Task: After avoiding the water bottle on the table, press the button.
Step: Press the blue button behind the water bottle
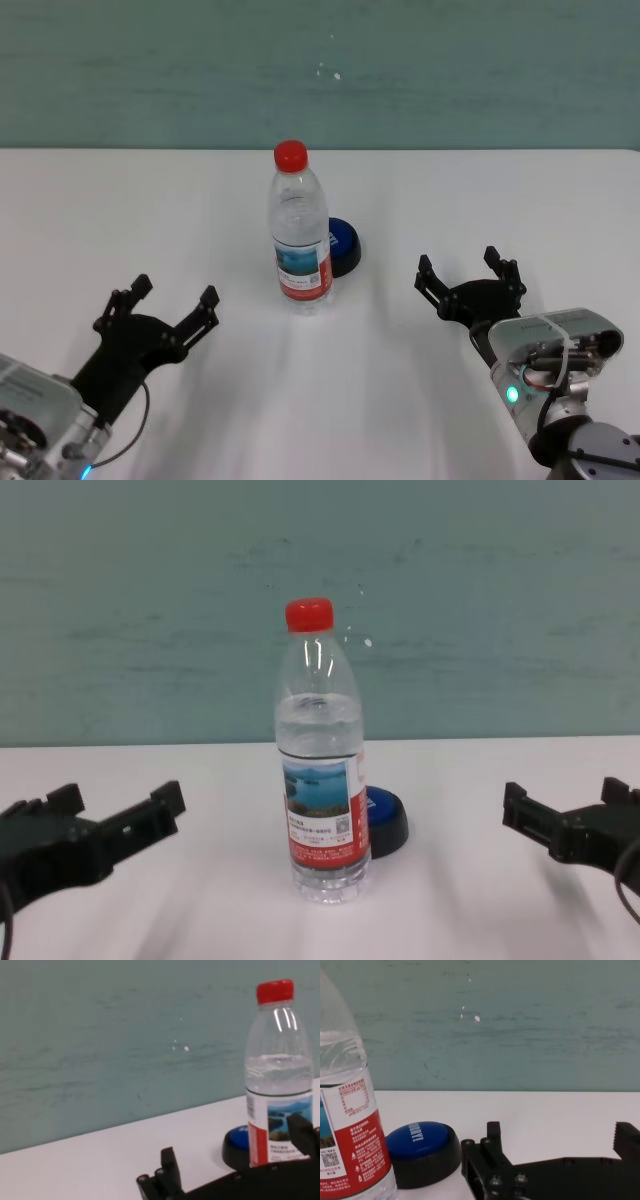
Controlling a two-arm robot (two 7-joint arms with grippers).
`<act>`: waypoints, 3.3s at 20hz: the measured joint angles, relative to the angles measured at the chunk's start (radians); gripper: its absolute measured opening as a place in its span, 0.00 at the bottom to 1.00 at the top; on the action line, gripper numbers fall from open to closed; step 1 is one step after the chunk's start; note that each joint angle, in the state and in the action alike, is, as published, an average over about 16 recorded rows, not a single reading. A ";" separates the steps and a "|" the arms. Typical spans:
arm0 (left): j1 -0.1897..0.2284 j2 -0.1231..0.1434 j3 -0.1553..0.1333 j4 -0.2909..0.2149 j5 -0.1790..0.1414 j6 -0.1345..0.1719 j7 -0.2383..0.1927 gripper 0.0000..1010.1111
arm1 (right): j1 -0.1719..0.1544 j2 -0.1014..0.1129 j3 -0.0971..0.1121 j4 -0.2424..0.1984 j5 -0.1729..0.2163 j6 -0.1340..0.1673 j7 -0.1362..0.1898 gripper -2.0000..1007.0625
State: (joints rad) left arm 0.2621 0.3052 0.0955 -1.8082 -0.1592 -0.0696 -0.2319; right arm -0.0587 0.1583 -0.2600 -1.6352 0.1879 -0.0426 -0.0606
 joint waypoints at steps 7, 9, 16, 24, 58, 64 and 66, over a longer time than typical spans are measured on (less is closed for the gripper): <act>-0.003 -0.004 0.027 0.016 0.037 -0.007 0.000 1.00 | 0.000 0.000 0.000 0.000 0.000 0.000 0.000 1.00; -0.009 -0.007 0.035 0.025 0.048 -0.008 0.002 1.00 | 0.000 0.000 0.000 0.000 0.000 0.000 0.000 1.00; -0.038 -0.027 0.060 0.061 0.082 -0.008 0.014 1.00 | 0.000 0.000 0.000 0.000 0.000 0.000 0.000 1.00; -0.071 -0.050 0.080 0.097 0.112 0.000 0.026 1.00 | 0.000 0.000 0.000 0.000 0.000 0.000 0.000 1.00; -0.156 -0.102 0.122 0.144 0.151 0.014 0.041 1.00 | 0.000 0.000 0.000 0.000 0.000 0.000 0.000 1.00; -0.167 -0.107 0.125 0.156 0.157 0.011 0.044 1.00 | 0.000 0.000 0.000 0.000 0.000 0.000 0.000 1.00; -0.170 -0.109 0.127 0.161 0.160 0.009 0.046 1.00 | 0.000 0.000 0.000 0.000 0.000 0.000 0.000 1.00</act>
State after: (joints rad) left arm 0.0918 0.1961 0.2224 -1.6470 0.0008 -0.0603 -0.1862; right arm -0.0587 0.1583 -0.2600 -1.6352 0.1879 -0.0426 -0.0606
